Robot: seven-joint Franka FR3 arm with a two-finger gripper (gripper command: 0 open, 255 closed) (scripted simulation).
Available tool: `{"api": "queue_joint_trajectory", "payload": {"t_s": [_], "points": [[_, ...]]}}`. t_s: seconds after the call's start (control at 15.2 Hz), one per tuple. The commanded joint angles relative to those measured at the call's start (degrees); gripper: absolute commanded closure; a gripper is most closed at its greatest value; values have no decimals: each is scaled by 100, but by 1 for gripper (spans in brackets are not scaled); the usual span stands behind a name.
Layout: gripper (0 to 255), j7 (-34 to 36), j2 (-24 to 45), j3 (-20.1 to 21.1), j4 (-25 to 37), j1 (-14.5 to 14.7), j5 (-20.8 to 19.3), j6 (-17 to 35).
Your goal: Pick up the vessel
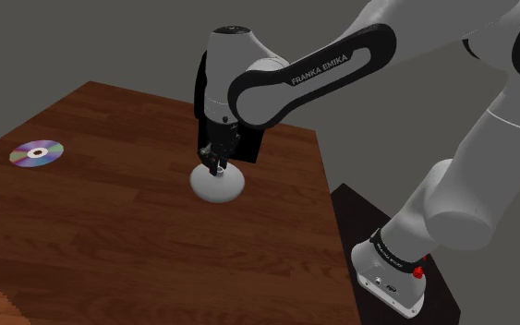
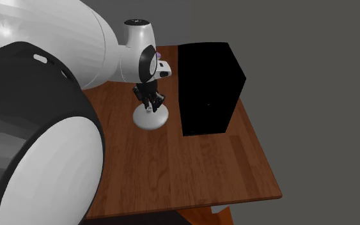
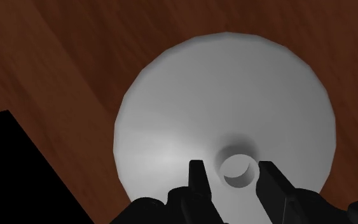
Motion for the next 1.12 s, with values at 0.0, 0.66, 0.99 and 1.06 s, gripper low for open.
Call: {"api": "queue_joint_trajectory", "payload": {"t_s": [0.0, 0.66, 0.99, 1.06], "points": [[255, -10, 24, -8, 16, -7, -7, -4], [255, -125, -391, 10, 350, -37, 168, -729], [255, -165, -555, 9, 563, -46, 229, -1098], [255, -167, -561, 9, 570, -46, 231, -1109]]}}
